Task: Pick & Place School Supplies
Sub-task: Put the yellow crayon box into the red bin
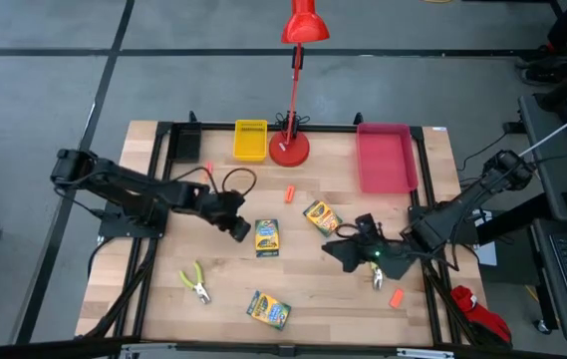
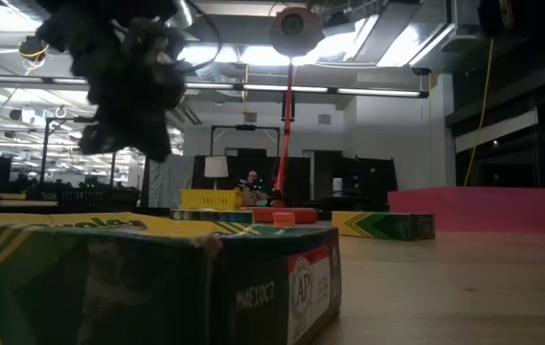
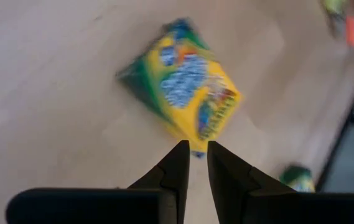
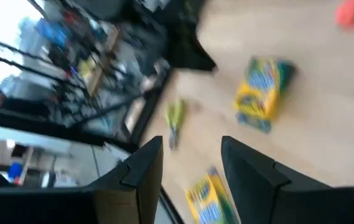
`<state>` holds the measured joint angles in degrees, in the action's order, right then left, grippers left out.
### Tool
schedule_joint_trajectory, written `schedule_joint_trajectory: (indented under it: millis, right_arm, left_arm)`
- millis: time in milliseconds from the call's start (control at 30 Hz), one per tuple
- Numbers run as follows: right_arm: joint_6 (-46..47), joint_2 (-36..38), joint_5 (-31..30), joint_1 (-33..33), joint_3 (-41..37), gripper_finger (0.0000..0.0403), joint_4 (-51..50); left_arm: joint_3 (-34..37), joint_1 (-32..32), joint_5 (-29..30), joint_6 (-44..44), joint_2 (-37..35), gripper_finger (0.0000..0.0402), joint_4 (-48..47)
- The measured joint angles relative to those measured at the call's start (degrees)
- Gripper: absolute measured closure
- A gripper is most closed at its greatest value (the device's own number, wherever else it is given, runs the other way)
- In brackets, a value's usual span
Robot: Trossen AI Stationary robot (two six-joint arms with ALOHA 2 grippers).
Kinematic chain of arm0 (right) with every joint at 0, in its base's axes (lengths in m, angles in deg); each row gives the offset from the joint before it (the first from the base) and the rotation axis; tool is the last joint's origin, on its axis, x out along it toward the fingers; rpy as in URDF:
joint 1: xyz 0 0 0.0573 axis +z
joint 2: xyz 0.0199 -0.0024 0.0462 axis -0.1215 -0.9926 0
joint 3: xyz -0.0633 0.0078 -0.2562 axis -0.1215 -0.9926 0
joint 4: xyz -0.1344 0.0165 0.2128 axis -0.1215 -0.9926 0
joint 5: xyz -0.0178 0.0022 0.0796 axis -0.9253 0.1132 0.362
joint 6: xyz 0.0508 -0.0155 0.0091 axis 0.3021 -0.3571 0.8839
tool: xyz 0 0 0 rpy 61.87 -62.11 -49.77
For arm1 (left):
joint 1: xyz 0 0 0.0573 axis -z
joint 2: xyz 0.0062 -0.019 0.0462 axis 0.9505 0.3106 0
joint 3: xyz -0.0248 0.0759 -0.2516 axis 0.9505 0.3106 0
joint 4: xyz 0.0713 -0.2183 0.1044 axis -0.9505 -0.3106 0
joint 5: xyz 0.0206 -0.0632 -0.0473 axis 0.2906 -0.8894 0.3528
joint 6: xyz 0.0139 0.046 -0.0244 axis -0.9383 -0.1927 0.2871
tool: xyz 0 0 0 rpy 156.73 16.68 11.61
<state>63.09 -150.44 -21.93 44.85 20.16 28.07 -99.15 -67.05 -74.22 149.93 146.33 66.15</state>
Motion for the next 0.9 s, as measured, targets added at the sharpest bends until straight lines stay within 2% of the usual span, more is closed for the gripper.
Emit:
schedule_joint_trajectory:
  millis: [267, 367, 467, 667, 767, 900]
  right_arm:
    - [-3.2, -2.4, 20.9, -8.8, 0.0, 0.0237, -2.7]
    - [-4.6, -3.7, 24.4, -12.3, 0.0, 0.0237, -2.3]
    - [-6.0, -5.4, 27.3, -15.3, 0.0, 0.0237, -1.6]
    - [-6.8, -10.8, 34.8, -19.9, 0.0, 0.0237, -1.5]
    - [-8.6, -14.3, 38.4, -21.4, 0.0, 0.0237, 1.8]
    - [-10.0, -17.9, 39.4, -22.5, 0.0, 0.0237, 9.3]
  left_arm:
    - [4.6, 5.0, 7.0, 17.0, 0.6, 0.0338, 2.9]
    - [5.1, 6.7, 10.1, 20.9, 0.6, 0.0329, 3.5]
    - [5.1, 8.0, 12.2, 21.0, 0.6, 0.0321, 5.2]
    - [5.1, 9.4, 13.2, 20.6, 0.6, 0.0307, 5.6]
    - [5.1, 9.8, 14.6, 19.9, 0.6, 0.0306, 6.9]
    - [5.1, 8.8, 15.5, 19.1, 0.6, 0.0311, 6.9]
